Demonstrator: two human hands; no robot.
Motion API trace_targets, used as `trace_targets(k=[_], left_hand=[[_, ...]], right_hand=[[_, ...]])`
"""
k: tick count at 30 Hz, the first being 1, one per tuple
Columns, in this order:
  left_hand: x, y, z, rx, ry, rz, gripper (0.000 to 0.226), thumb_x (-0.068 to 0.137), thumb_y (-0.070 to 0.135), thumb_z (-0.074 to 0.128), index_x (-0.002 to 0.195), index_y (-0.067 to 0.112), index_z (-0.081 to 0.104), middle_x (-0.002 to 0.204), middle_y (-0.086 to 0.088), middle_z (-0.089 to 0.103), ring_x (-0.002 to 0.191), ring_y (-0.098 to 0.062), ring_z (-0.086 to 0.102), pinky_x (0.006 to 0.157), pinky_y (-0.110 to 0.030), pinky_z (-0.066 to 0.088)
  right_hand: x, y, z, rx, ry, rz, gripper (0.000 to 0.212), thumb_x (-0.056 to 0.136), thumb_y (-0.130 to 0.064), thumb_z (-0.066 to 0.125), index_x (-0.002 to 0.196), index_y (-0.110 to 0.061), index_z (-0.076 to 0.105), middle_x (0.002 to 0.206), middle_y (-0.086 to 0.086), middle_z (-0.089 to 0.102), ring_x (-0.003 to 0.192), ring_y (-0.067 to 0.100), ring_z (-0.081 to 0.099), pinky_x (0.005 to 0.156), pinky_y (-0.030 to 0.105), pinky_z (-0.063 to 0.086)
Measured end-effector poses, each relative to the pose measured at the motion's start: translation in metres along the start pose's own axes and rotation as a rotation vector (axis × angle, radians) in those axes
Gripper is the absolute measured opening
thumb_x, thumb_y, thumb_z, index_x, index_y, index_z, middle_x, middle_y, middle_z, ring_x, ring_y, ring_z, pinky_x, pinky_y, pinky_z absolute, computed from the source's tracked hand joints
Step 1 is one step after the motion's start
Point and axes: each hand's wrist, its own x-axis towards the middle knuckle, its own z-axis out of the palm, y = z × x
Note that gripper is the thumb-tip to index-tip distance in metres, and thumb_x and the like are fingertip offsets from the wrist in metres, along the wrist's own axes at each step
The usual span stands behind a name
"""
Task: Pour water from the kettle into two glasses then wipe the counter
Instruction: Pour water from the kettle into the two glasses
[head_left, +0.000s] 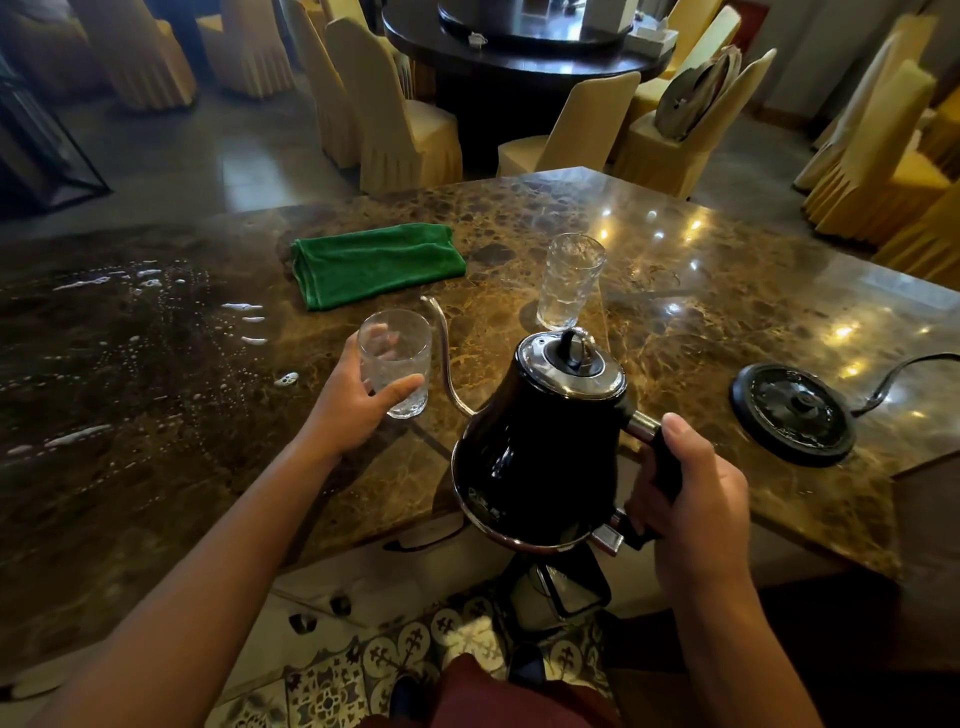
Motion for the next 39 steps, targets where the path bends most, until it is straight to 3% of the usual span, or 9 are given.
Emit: trace_targets(k=[7, 11, 17, 22, 25, 29, 33, 37, 39], left_hand=[[-0.002, 0.001, 0.008, -0.042, 0.100, -0.019, 0.086, 0.075, 0.031, 0.083, 0.150, 0.026, 0.041, 0.137, 0.011, 0.060, 0.121, 0.001, 0.063, 0.104, -0.027, 0.054], [-0.007, 0.009, 0.011, 0.012, 0.179, 0.002, 0.094, 0.079, 0.037, 0.086, 0.154, 0.038, 0.030, 0.159, 0.005, 0.038, 0.142, -0.016, 0.047, 0.114, -0.041, 0.045], [-0.013, 0.039, 0.036, 0.649, 0.443, 0.263, 0.084, 0.088, 0.057, 0.068, 0.154, 0.015, 0.037, 0.167, -0.009, 0.023, 0.155, -0.028, 0.023, 0.120, -0.049, 0.030], [-0.005, 0.061, 0.077, 1.005, 0.404, 0.392, 0.073, 0.096, 0.062, 0.050, 0.148, 0.011, 0.049, 0.166, -0.017, 0.025, 0.158, -0.036, 0.012, 0.123, -0.062, 0.020], [0.010, 0.072, 0.103, 0.979, 0.382, 0.426, 0.074, 0.097, 0.063, 0.049, 0.149, 0.012, 0.047, 0.167, -0.017, 0.022, 0.158, -0.035, 0.009, 0.124, -0.061, 0.018], [0.055, 0.070, 0.135, 1.032, 0.297, 0.355, 0.087, 0.095, 0.074, 0.041, 0.153, 0.009, 0.043, 0.169, -0.019, 0.018, 0.158, -0.037, 0.009, 0.125, -0.061, 0.015], [0.102, 0.071, 0.161, 1.129, 0.170, 0.214, 0.100, 0.093, 0.082, 0.026, 0.160, 0.008, 0.027, 0.172, -0.018, 0.007, 0.159, -0.035, 0.000, 0.128, -0.056, 0.008], [0.139, 0.076, 0.181, 0.917, 0.119, 0.097, 0.120, 0.084, 0.086, 0.045, 0.163, 0.002, 0.008, 0.171, -0.020, 0.008, 0.159, -0.036, 0.003, 0.128, -0.053, 0.009], [0.147, 0.076, 0.189, 0.763, 0.140, 0.013, 0.129, 0.078, 0.087, 0.055, 0.163, 0.006, 0.003, 0.170, -0.019, 0.014, 0.158, -0.037, 0.009, 0.127, -0.056, 0.009]], right_hand=[[0.020, -0.012, -0.013, 0.050, -0.058, -0.024, 0.052, 0.103, -0.031, 0.056, 0.053, -0.016, 0.055, 0.044, -0.007, 0.042, 0.038, 0.010, 0.037, 0.042, 0.022, 0.032], [0.040, -0.015, -0.029, 0.049, -0.051, -0.027, 0.048, 0.088, -0.042, 0.061, 0.065, -0.003, 0.048, 0.045, -0.004, 0.038, 0.038, 0.012, 0.032, 0.040, 0.023, 0.029], [0.061, -0.026, -0.055, 0.012, -0.053, -0.094, 0.048, 0.085, -0.050, 0.064, 0.062, -0.010, 0.052, 0.050, -0.001, 0.038, 0.042, 0.014, 0.031, 0.043, 0.026, 0.027], [0.073, -0.036, -0.083, -0.011, 0.035, -0.167, 0.062, 0.084, -0.051, 0.064, 0.066, 0.005, 0.045, 0.057, 0.009, 0.035, 0.047, 0.018, 0.031, 0.045, 0.037, 0.023], [0.083, -0.042, -0.102, 0.008, 0.090, -0.173, 0.063, 0.086, -0.050, 0.064, 0.070, 0.009, 0.047, 0.063, 0.016, 0.036, 0.047, 0.021, 0.029, 0.045, 0.039, 0.022], [0.091, -0.050, -0.116, 0.018, 0.125, -0.182, 0.047, 0.087, -0.049, 0.065, 0.056, -0.017, 0.051, 0.058, 0.009, 0.034, 0.050, 0.021, 0.027, 0.049, 0.044, 0.020], [0.094, -0.055, -0.119, 0.037, 0.161, -0.167, 0.044, 0.087, -0.049, 0.065, 0.055, -0.023, 0.052, 0.057, 0.004, 0.036, 0.049, 0.020, 0.028, 0.049, 0.044, 0.020], [0.097, -0.052, -0.119, 0.055, 0.212, -0.163, 0.043, 0.086, -0.051, 0.066, 0.059, -0.021, 0.053, 0.058, 0.004, 0.038, 0.047, 0.019, 0.029, 0.047, 0.039, 0.021], [0.097, -0.050, -0.119, 0.065, 0.214, -0.154, 0.053, 0.085, -0.053, 0.067, 0.068, -0.004, 0.056, 0.062, 0.010, 0.037, 0.046, 0.018, 0.028, 0.047, 0.039, 0.019]])
